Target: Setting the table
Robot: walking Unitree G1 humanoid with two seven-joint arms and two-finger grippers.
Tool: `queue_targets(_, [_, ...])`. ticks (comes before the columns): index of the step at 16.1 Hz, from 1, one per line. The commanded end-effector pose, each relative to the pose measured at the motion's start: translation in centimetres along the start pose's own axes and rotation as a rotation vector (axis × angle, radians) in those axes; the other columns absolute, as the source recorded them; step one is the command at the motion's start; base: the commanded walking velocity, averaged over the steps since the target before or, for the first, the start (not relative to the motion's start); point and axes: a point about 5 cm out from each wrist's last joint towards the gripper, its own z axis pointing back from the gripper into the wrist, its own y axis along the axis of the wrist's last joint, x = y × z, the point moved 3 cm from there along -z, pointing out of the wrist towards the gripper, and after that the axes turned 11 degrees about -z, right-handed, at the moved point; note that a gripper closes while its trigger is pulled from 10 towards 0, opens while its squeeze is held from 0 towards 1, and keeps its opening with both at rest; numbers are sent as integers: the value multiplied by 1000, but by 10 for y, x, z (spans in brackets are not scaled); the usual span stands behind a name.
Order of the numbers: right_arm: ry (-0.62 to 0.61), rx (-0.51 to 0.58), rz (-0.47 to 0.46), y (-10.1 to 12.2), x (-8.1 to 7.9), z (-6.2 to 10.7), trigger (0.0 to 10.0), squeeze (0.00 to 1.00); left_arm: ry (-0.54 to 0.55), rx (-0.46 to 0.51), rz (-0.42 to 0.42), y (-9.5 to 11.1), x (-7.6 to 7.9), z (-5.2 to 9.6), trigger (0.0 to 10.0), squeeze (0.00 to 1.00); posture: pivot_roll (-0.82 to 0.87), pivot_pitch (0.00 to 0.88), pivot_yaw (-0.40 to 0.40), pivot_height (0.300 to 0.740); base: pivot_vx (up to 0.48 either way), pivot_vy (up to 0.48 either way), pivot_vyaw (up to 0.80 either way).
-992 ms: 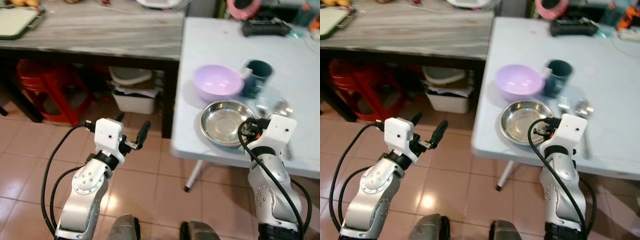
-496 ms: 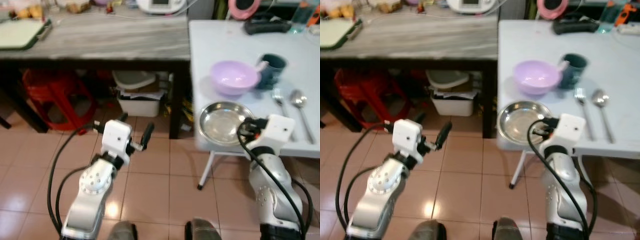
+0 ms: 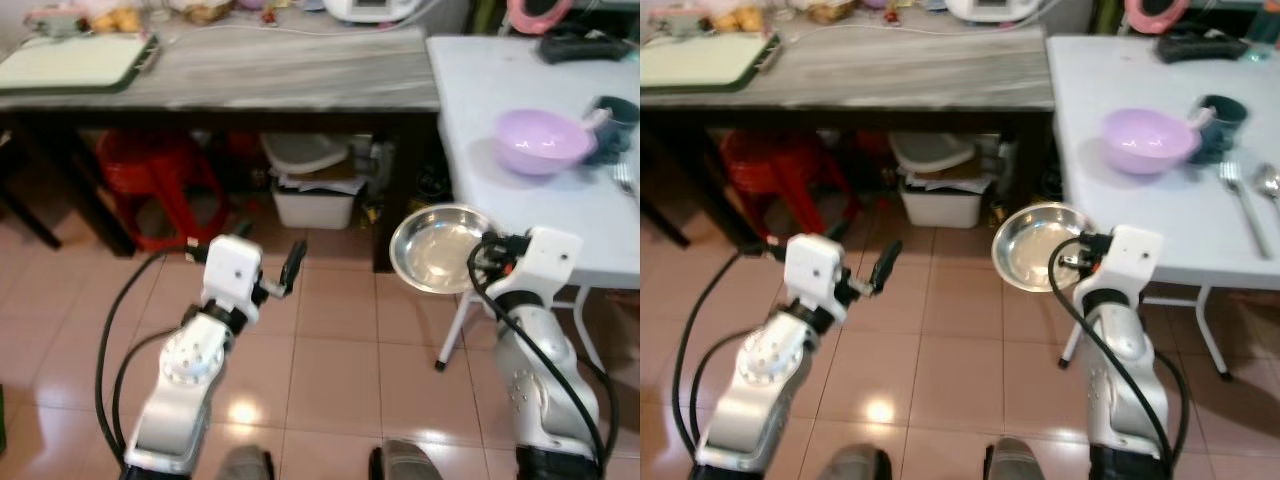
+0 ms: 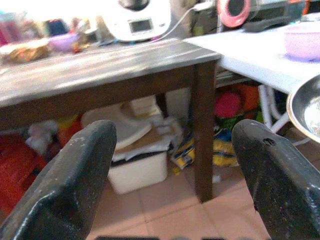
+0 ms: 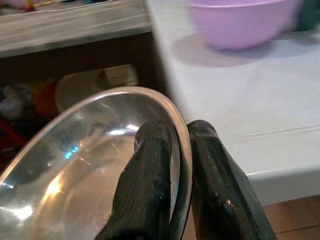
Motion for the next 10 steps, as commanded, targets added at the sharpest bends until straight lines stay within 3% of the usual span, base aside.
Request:
queue_targets(1, [41,31,-1,7,-10,-2,0,0,12,-5,-8,-1,-5,1,10000,0,-45,103,25,740,431,0,0])
queue_targets(10, [72,44,1,9,-17,-3,0,0,-4,7,-9,3,-2,-2,10000,0,-45,111,26,740,476,0,0])
